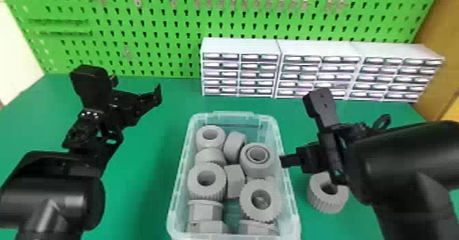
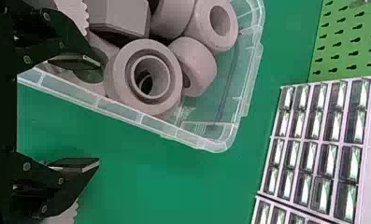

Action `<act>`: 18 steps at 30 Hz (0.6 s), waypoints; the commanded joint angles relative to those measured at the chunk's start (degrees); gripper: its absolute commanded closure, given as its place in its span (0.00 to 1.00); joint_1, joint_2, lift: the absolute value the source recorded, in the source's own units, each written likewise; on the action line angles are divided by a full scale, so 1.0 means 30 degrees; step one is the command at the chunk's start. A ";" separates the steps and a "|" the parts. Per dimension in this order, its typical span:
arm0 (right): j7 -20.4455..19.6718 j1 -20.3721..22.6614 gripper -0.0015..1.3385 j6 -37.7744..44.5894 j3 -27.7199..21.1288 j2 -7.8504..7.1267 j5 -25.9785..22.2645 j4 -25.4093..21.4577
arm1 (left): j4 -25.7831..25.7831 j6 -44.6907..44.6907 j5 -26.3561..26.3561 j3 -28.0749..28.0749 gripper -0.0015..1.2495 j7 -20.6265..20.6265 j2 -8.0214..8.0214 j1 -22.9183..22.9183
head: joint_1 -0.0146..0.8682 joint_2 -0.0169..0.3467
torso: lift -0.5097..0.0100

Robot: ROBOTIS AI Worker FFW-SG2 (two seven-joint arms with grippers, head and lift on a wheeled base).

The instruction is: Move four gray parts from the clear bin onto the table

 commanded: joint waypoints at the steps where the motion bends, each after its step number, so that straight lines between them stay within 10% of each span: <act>1: 0.0000 -0.0028 0.39 0.0027 0.0062 -0.0012 -0.0111 0.0000 | 0.0000 0.0004 0.0000 0.0000 0.10 0.0001 0.0000 0.0027 | 0.78 0.14 | 0.89; 18: 0.0000 -0.0174 0.39 0.0027 0.0209 -0.0041 -0.0375 0.0000 | 0.0000 0.0004 0.0000 0.0029 0.10 -0.0029 0.0000 0.0027 | 0.78 0.14 | 0.89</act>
